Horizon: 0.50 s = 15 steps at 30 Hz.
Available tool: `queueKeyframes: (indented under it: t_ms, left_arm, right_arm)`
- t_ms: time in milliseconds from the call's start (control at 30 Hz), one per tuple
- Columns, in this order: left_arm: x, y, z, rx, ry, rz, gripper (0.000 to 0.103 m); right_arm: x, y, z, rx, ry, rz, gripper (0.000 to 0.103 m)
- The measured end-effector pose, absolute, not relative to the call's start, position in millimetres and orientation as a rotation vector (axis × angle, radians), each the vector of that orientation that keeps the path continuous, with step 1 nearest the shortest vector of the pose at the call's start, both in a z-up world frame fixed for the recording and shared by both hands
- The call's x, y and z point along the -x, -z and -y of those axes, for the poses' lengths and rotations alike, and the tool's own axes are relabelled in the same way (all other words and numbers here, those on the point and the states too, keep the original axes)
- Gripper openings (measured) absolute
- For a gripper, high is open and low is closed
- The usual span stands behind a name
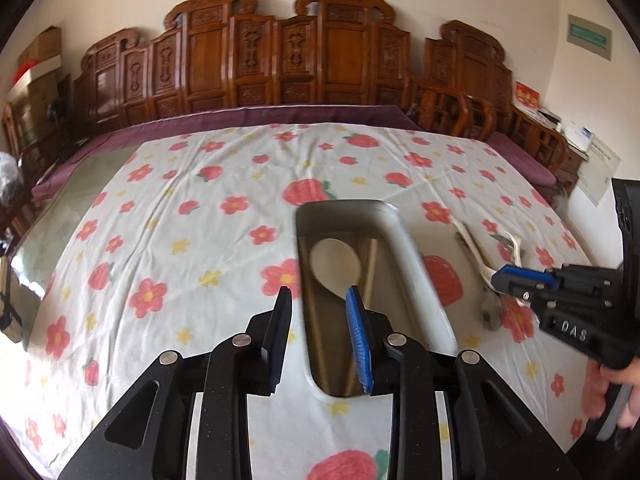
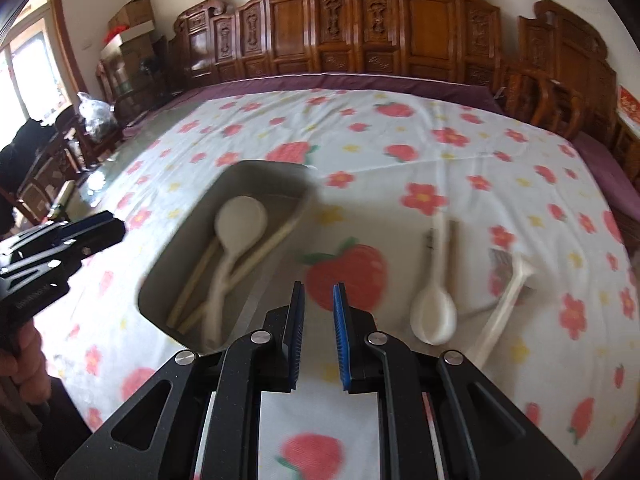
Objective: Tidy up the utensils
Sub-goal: 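Move the right tool back to the loose utensils beside the tin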
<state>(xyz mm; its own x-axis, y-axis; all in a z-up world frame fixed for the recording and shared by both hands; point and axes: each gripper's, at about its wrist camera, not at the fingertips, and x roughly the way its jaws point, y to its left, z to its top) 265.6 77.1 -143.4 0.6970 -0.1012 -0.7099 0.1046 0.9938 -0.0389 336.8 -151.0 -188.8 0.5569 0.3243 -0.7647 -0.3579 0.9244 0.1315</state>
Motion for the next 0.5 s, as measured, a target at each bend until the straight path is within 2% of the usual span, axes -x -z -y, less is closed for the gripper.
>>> queueKeyframes:
  t_ms: [500]
  left_arm:
    - [-242.0, 159.5, 3.0, -0.061, 0.288, -0.804, 0.041]
  right_arm:
    - [-340.4, 214.5, 245.6, 0.053, -0.237, -0.927, 0.016]
